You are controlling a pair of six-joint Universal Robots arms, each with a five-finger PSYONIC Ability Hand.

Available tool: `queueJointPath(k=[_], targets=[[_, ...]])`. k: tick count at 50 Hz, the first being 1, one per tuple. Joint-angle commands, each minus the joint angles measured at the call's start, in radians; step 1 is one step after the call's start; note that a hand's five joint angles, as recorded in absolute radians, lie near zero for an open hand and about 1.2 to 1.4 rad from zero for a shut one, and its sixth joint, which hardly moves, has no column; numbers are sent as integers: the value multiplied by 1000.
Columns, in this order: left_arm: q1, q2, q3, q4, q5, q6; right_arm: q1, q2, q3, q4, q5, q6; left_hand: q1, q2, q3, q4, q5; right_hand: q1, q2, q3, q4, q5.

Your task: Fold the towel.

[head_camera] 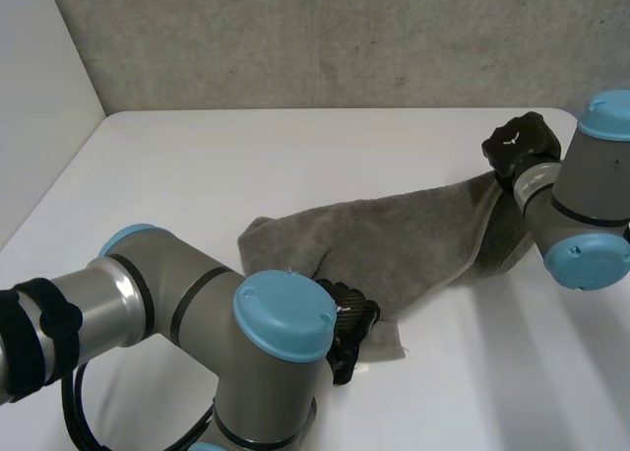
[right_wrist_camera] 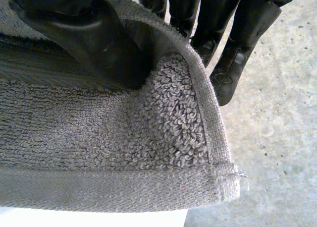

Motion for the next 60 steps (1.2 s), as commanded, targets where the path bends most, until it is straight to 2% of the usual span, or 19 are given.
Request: queueJointPath(k=[1, 5, 7, 8, 9, 18, 24, 26, 29, 30, 32, 37, 39, 46, 48, 51, 57, 59, 60], targets=[[10, -12, 2, -1, 0, 1, -1, 3, 2, 0, 1, -3, -48, -51, -52, -50, -220, 71, 83, 65, 64, 54], [13, -15, 6, -1, 0, 0, -1, 3, 4, 0, 1, -3, 78, 75, 74, 77, -94, 71, 83, 65, 64, 54], [20, -12, 14, -4, -3, 0, 1, 2, 6, 0, 1, -1, 367, 364, 364, 366, 195, 71, 83, 65, 64, 54], [20, -12, 14, -4, -4, 0, 1, 2, 6, 0, 1, -1, 369, 366, 365, 367, 196, 71, 83, 65, 64, 54], [26, -8, 14, -4, -5, 0, 1, -3, 6, 0, 1, -1, 531, 528, 527, 530, 359, 71, 83, 65, 64, 54], [86, 83, 8, -1, -2, -2, -5, -40, 9, 11, 2, 7, 533, 530, 529, 531, 361, 71, 83, 65, 64, 54], [183, 186, -12, -10, 3, -6, -14, -103, -4, 110, -8, 13, 533, 530, 529, 531, 361, 71, 83, 65, 64, 54], [215, 224, -21, -10, 7, -8, -17, -171, -17, 178, -18, 14, 533, 530, 529, 531, 361, 71, 83, 65, 64, 54], [360, 374, -43, -11, 32, -9, -19, -248, -37, 240, -44, 14, 533, 530, 529, 531, 361, 71, 83, 65, 64, 54], [361, 374, -43, -11, 32, -9, -19, -248, -37, 241, -44, 14, 533, 530, 529, 531, 361, 71, 83, 65, 64, 54], [451, 448, -44, -13, 84, -14, -39, -306, -56, 325, -76, 14, 533, 530, 529, 531, 361, 71, 83, 65, 64, 54], [528, 486, -44, -17, 164, -51, -53, -353, -63, 444, -116, 14, 533, 530, 529, 531, 361, 71, 83, 65, 64, 54], [539, 488, -44, -27, 167, -69, -53, -357, -62, 471, -125, 13, 533, 530, 529, 531, 361, 71, 83, 65, 64, 54], [588, 465, -44, -88, 168, -106, -53, -337, -47, 598, -151, -22, 533, 530, 529, 531, 361, 71, 83, 65, 64, 54], [612, 406, -32, -108, 168, -106, -47, -272, -62, 630, -144, -76, 533, 530, 529, 531, 361, 71, 83, 65, 64, 54], [617, 365, -18, -119, 168, -104, -45, -233, -76, 630, -131, -107, 533, 530, 529, 531, 361, 71, 83, 65, 64, 54], [619, 246, 138, -153, 164, -100, -31, -93, -234, 603, -125, -150, 533, 530, 529, 531, 361, 71, 83, 65, 64, 54], [619, 215, 207, -153, 161, -100, -14, -58, -303, 558, -117, -147, 533, 530, 529, 531, 361, 71, 83, 65, 64, 54], [619, 192, 294, -153, 161, -100, 8, -28, -382, 482, -111, -139, 533, 530, 529, 531, 361, 71, 83, 65, 64, 54]])
